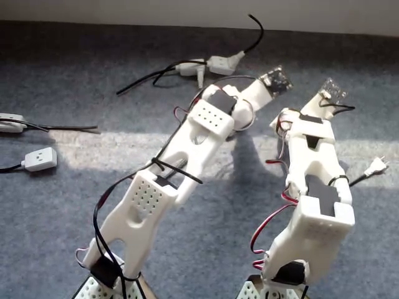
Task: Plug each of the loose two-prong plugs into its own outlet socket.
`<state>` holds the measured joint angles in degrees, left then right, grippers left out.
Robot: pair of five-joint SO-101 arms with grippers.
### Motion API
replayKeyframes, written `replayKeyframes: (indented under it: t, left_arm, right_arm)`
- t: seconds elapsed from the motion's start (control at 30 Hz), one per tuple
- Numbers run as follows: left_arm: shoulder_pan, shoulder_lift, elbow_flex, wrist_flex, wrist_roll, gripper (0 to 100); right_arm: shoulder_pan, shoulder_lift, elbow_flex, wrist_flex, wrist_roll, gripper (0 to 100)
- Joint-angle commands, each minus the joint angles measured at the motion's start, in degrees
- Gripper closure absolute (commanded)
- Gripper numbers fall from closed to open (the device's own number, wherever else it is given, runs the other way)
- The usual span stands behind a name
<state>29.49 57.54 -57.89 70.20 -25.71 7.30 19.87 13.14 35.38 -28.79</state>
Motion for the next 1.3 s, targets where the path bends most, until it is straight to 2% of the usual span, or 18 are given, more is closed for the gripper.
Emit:
replayKeyframes:
  t: [0.0,0.13,0.3,0.6,0.77,1.0,1.27]
  left_arm:
    - [1.3,0.1,0.5,2.2,-1.5,99]
    - [1.5,0.1,0.5,2.5,-1.8,99]
    - [5.7,0.3,0.5,7.5,-1.8,99]
    - [1.1,0.2,0.4,-1.5,-1.8,99]
    - [1.5,0.4,0.5,-1.6,-1.8,99]
    - [4.6,0.1,-2.0,13.3,-1.9,99]
    - [5.4,0.4,-10.3,21.9,-1.9,99]
  right_arm:
    - [0.0,-0.9,-0.3,-1.0,-0.3,87.5]
    - [0.0,-0.9,-0.3,-1.0,-0.3,87.5]
    - [0.0,-0.9,-0.3,-1.1,-0.3,87.5]
    - [0.0,-0.9,-0.3,-1.1,-0.3,87.5]
    - [0.0,-0.9,-0.3,-1.1,-0.3,87.5]
    - [0.0,-0.9,-0.3,-1.1,-0.3,87.5]
    - [0.0,-0.9,-0.3,-1.1,-0.3,87.5]
